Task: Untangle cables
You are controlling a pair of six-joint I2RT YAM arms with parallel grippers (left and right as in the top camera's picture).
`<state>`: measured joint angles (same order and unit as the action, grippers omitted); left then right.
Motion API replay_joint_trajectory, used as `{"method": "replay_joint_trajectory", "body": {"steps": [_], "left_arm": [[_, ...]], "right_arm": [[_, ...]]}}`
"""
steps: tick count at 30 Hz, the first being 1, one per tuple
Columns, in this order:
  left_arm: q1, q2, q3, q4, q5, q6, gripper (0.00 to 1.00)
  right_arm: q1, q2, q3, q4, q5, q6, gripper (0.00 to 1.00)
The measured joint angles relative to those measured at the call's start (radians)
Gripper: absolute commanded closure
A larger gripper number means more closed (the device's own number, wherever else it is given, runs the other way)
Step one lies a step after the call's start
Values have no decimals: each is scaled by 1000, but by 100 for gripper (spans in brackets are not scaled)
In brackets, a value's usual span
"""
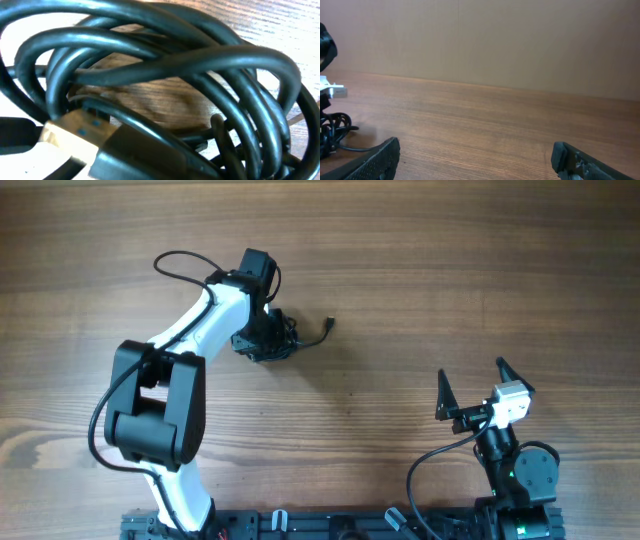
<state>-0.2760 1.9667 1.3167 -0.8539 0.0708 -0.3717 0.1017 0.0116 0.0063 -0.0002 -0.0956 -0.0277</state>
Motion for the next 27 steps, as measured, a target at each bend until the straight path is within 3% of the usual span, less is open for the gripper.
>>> {"method": "replay_joint_trajectory", "body": {"steps": [7,8,9,11,12,27], "left_arm": [[0,-219,-39,-77,-21,-70,78],[0,-243,-39,-96,-21,-88,61],[-1,-248,-39,-109,-21,-111,37],[-6,-246,-39,-127,-13,-144,16],[-12,-246,-39,-128,5,-161,1],[-60,-246,-39,-118,69,-185,0]], "right_arm": [[0,0,0,0,0,0,0],[0,0,0,0,0,0,0],[0,0,0,0,0,0,0],[0,0,0,0,0,0,0],[0,0,0,0,0,0,0],[0,0,0,0,0,0,0]]}}
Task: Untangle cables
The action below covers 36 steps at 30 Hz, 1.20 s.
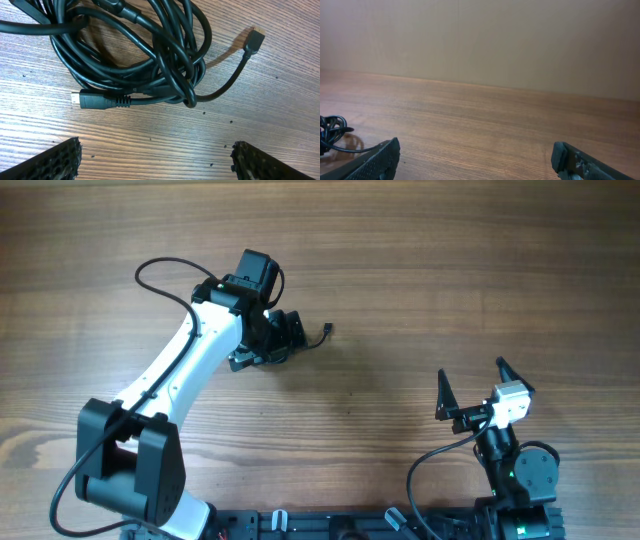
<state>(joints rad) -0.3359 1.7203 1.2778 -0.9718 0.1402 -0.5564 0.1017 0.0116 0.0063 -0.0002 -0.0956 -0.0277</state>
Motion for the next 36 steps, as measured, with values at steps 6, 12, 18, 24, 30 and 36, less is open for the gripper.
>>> {"method": "replay_joint_trajectory", "body": {"steps": [6,12,18,24,30,36], "left_arm": [[0,0,0,4,0,0,0],[0,0,0,11,0,-3,0],[0,0,0,14,0,-3,0],[0,0,0,19,0,-3,0],[0,0,0,40,-2,-34,0],[0,0,0,41,-31,-135,0]], "right_arm": [[0,0,0,0,0,0,0],[0,0,0,0,0,0,0],[0,0,0,0,0,0,0],[0,0,0,0,0,0,0],[0,0,0,0,0,0,0],[0,0,0,0,0,0,0]]}}
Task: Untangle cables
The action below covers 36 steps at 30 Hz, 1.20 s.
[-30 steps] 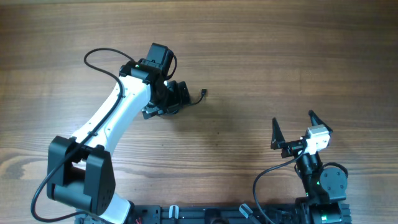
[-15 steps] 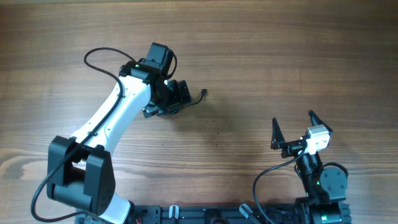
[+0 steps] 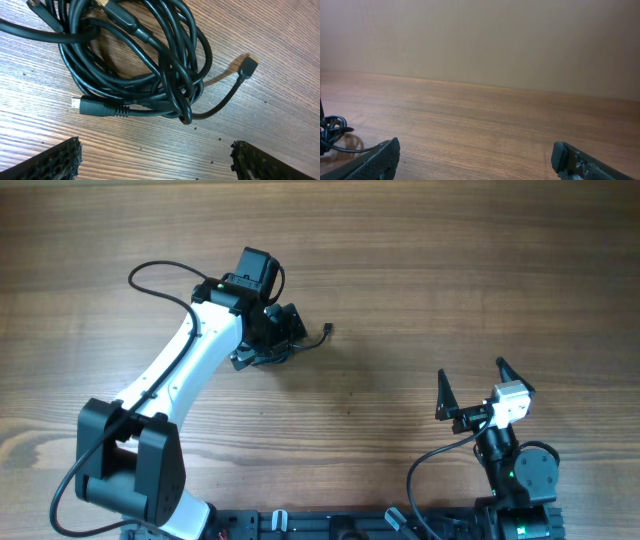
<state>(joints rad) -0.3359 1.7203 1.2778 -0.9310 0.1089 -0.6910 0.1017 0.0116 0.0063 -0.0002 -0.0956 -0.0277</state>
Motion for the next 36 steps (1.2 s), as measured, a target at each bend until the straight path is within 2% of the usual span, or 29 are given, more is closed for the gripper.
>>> {"method": "replay_joint_trajectory", "body": {"steps": [13,15,16,17,18,19,20,26,28,30,32,36], "left_arm": [[0,0,0,13,-8,-7,0],[0,0,0,20,-8,-7,5],[0,0,0,19,-10,-8,10],[0,0,0,18,-12,-11,27],[0,0,0,18,-15,-11,52],[0,0,0,18,-15,-17,85],[0,0,0,18,-17,-20,96],[3,0,0,18,-17,-25,96],[26,-4,0,18,24,-20,96],[90,-29,0,9,71,-17,96],[162,-86,0,-23,105,-7,96],[261,-134,-1,-89,114,47,96]], "right_arm": [[0,0,0,0,0,0,0],[0,0,0,0,0,0,0],[0,0,0,0,0,0,0],[0,0,0,0,0,0,0],[0,0,0,0,0,0,0],[0,0,0,0,0,0,0],[0,0,0,0,0,0,0],[0,0,0,28,-38,31,0],[0,0,0,88,-116,102,0],[0,3,35,27,-163,167,0],[0,35,127,-79,-185,196,0],[0,276,523,-302,-231,220,0]]}}
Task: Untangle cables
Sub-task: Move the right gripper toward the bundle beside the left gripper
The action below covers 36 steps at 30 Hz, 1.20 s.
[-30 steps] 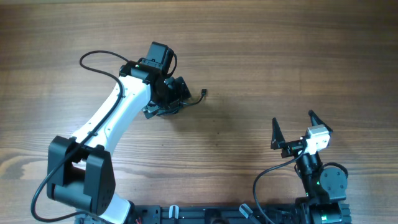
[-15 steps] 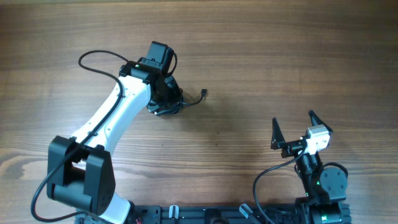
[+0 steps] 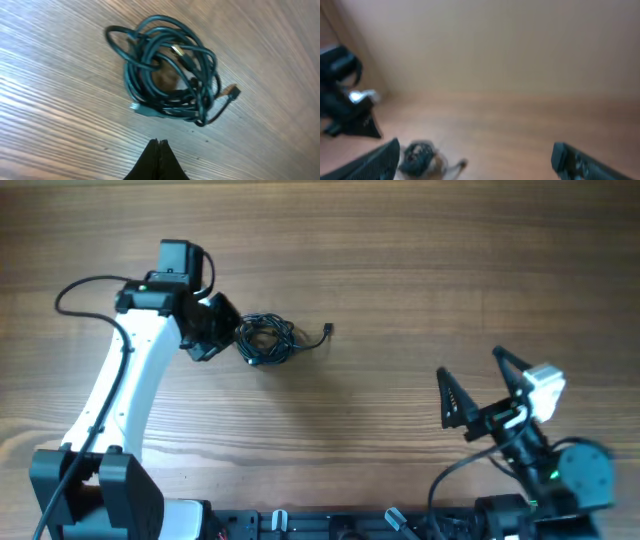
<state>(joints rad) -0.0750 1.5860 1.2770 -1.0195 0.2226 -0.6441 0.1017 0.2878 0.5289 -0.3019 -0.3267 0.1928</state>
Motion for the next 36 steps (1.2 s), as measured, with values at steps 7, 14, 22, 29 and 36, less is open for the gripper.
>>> {"method": "replay_joint_trajectory", "body": {"steps": [7,14,22,29,36], "left_arm": [[16,2,-78,81,-60,18,94],[-15,11,-237,356,-62,-55,56],[-65,12,-357,552,-90,-117,51],[-66,13,-369,570,-203,-176,84],[-71,13,-369,590,-236,-241,96]], "right_arm": [[0,539,483,-360,-230,13,0],[62,946,491,-417,-501,12,4],[311,1112,491,-237,-292,10,8],[393,1262,491,-11,-189,48,8],[393,1387,491,60,-176,65,9]]}}
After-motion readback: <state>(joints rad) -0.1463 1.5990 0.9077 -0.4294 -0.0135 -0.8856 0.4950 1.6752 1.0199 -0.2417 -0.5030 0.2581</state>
